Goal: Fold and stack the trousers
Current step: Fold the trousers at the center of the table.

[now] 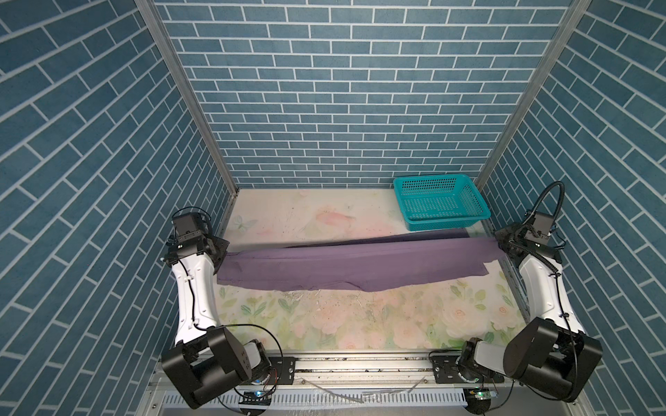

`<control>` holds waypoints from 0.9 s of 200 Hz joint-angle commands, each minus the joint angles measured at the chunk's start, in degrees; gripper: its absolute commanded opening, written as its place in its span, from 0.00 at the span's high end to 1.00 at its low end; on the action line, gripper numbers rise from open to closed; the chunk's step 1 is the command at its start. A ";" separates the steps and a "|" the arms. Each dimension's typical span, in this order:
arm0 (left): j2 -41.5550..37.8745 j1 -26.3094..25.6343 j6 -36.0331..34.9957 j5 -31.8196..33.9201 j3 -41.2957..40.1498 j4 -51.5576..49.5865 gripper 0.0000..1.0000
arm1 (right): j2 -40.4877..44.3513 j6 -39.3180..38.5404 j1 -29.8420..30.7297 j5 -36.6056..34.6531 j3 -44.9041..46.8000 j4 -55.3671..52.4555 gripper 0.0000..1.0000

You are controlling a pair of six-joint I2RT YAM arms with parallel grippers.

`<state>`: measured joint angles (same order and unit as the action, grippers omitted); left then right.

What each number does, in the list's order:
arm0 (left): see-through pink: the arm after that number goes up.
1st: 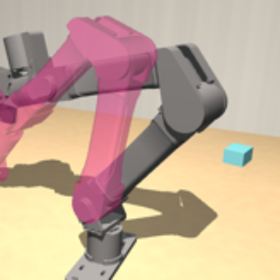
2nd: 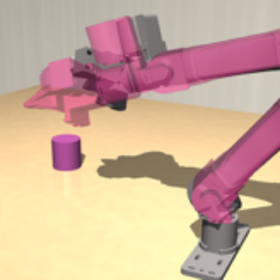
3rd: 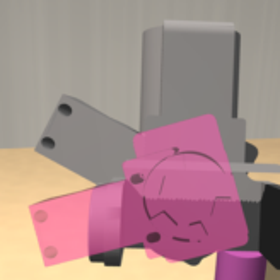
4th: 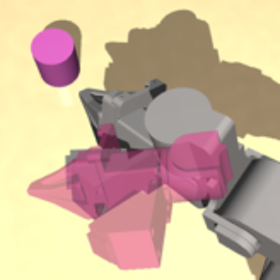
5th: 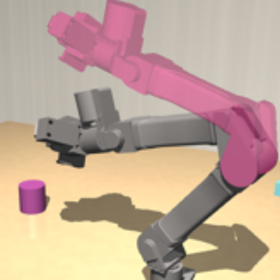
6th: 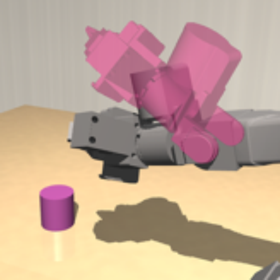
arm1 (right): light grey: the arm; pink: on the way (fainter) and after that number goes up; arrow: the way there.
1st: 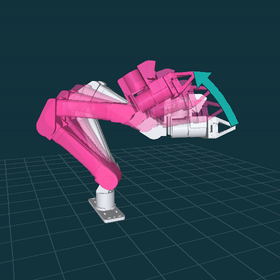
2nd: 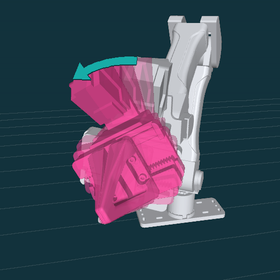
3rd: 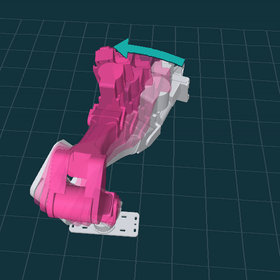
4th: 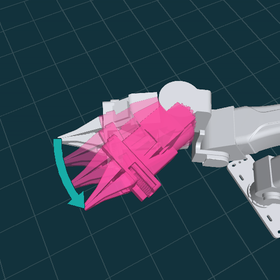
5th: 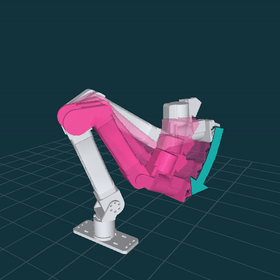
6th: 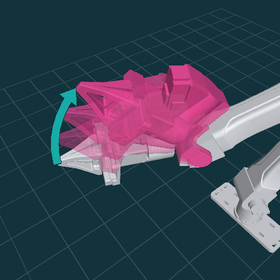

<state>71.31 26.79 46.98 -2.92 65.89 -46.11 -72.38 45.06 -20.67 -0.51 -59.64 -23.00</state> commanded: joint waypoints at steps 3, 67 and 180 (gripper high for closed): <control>0.11 0.78 0.13 6.82 1.17 4.37 1.00 | -0.33 -1.87 -0.95 -8.04 -3.63 4.12 1.00; -7.22 1.44 -1.60 8.68 5.82 -6.06 1.00 | 8.54 -2.25 -1.04 -15.08 -4.14 -3.38 1.00; -20.06 6.07 -5.50 7.93 -1.42 -14.98 1.00 | 15.82 -3.33 -2.57 -19.36 -2.33 -12.32 1.00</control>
<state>50.68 31.81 42.76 0.01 65.65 -63.26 -55.66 43.18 -22.04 -15.00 -60.49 -37.04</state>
